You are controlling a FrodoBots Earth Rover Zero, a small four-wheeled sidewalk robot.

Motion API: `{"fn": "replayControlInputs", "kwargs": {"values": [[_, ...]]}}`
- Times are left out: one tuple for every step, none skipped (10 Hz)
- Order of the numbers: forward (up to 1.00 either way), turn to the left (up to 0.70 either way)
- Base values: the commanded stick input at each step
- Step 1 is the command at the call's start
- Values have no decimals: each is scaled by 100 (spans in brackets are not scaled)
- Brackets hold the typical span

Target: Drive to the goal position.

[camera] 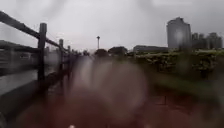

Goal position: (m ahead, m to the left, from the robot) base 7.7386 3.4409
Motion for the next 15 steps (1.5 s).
{"fn": "replayControlInputs", "kwargs": {"values": [[100, 0], [100, 0], [100, 0], [100, 0], [100, 0], [100, 0], [100, 0], [100, 0], [100, 0], [100, 0], [100, 0], [100, 0], [100, 0], [100, 0], [60, 0]]}}
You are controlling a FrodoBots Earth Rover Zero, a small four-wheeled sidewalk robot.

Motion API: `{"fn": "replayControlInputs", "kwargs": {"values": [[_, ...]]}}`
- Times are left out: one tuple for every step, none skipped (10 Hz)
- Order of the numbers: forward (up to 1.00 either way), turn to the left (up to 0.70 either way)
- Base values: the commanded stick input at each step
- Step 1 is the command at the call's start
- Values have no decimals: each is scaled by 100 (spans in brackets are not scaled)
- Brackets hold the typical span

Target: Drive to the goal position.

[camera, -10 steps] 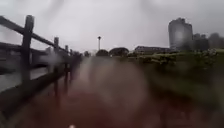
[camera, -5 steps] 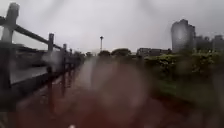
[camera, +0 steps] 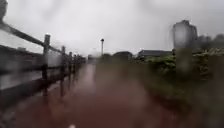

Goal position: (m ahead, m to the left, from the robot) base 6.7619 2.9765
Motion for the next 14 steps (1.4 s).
{"fn": "replayControlInputs", "kwargs": {"values": [[12, 0], [0, 0], [0, 0], [0, 0], [0, 0], [0, 0], [0, 0], [0, 0], [0, 0], [0, 0], [61, 0], [100, 0], [85, 0], [52, 0]]}}
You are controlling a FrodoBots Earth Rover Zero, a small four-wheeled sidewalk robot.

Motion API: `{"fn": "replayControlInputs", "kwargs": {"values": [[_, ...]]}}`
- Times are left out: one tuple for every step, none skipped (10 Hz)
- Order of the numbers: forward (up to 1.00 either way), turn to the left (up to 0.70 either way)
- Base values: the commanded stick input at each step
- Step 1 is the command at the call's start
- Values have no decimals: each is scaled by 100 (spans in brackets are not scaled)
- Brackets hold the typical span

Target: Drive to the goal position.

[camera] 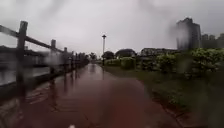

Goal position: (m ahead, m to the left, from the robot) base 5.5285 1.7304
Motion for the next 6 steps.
{"fn": "replayControlInputs", "kwargs": {"values": [[19, 0], [0, 0], [0, 0], [0, 0], [0, 0], [0, 0]]}}
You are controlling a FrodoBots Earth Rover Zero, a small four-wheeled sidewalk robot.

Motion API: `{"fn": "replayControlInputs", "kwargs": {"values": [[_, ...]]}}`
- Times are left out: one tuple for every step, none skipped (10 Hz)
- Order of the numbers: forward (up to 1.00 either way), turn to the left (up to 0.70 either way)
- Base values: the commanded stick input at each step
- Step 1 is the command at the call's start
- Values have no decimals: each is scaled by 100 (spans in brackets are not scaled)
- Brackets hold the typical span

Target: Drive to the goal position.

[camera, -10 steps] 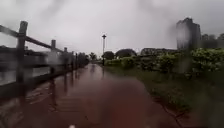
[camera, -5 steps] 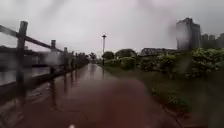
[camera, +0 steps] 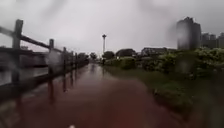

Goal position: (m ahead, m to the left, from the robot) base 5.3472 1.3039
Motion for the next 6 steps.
{"fn": "replayControlInputs", "kwargs": {"values": [[91, 0], [100, 0], [100, 0], [100, 0], [100, 0], [100, 0]]}}
